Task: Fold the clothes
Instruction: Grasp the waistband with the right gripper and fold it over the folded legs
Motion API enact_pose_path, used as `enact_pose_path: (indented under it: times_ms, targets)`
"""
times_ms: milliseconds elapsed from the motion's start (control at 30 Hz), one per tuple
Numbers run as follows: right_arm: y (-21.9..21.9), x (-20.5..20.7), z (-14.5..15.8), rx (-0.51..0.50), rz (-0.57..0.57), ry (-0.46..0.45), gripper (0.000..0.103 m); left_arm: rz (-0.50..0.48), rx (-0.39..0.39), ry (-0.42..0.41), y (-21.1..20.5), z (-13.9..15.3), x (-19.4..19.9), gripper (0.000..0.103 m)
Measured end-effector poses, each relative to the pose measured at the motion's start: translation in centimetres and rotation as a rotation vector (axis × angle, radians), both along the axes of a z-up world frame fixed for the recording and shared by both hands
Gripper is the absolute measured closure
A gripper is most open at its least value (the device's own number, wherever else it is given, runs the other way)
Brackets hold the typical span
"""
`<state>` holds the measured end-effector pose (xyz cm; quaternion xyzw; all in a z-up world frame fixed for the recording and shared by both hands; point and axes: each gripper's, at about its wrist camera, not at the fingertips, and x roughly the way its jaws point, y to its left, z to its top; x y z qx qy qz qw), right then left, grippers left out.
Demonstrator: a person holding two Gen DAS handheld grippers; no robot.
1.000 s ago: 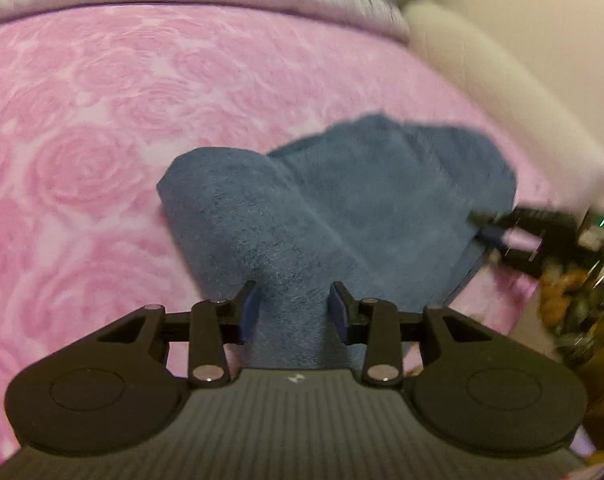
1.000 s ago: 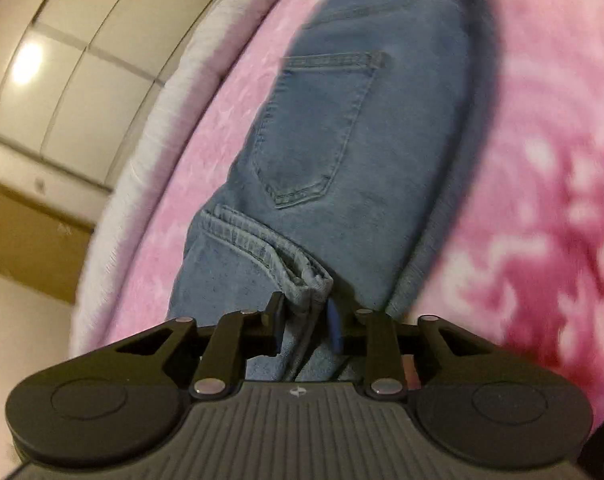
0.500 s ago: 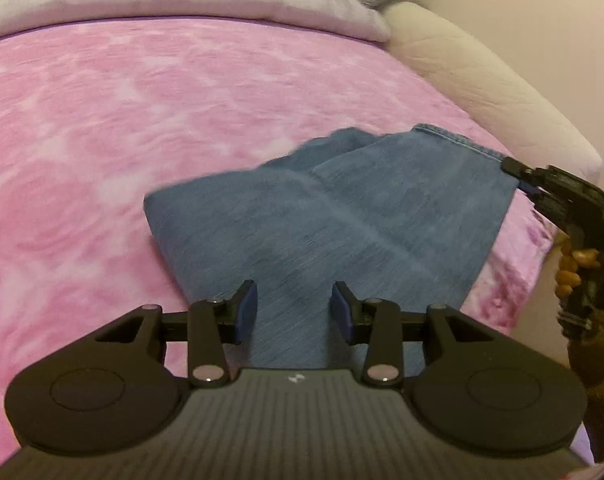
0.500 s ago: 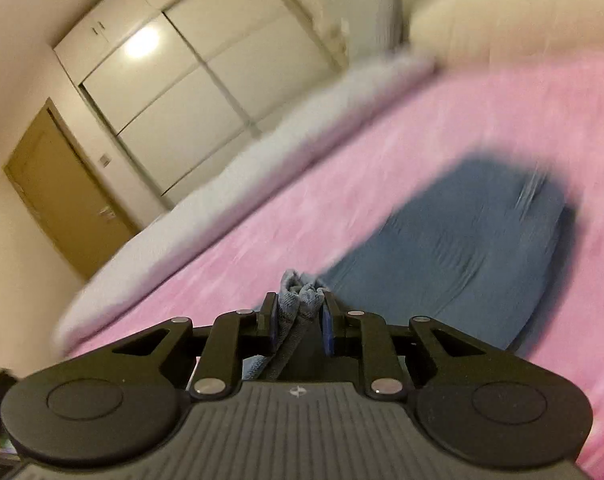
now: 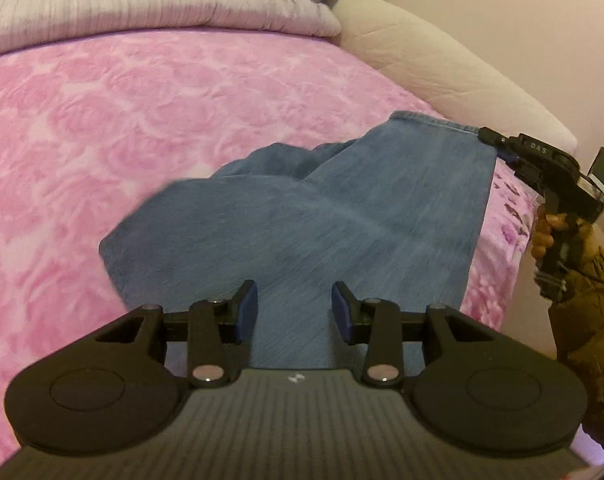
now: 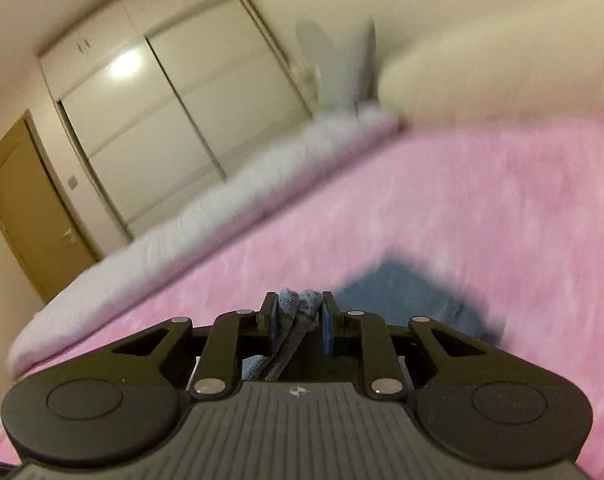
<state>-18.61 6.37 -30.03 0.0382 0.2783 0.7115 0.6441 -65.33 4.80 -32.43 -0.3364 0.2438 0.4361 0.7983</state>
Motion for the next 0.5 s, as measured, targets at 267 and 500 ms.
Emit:
enact_pose_path:
  times_ms: [267,500]
  targets:
    - [1.8,5.3,-6.4,-0.209,-0.107,0.108,0.081,-0.009,-0.058,0.036,0.9,-2.6,1.5,0.068]
    - [3.0,4.0,-5.2,-0.232,-0.138,0.06,0.08,0.023,-0.056,0.068,0.7,-2.3,0.2,0.069]
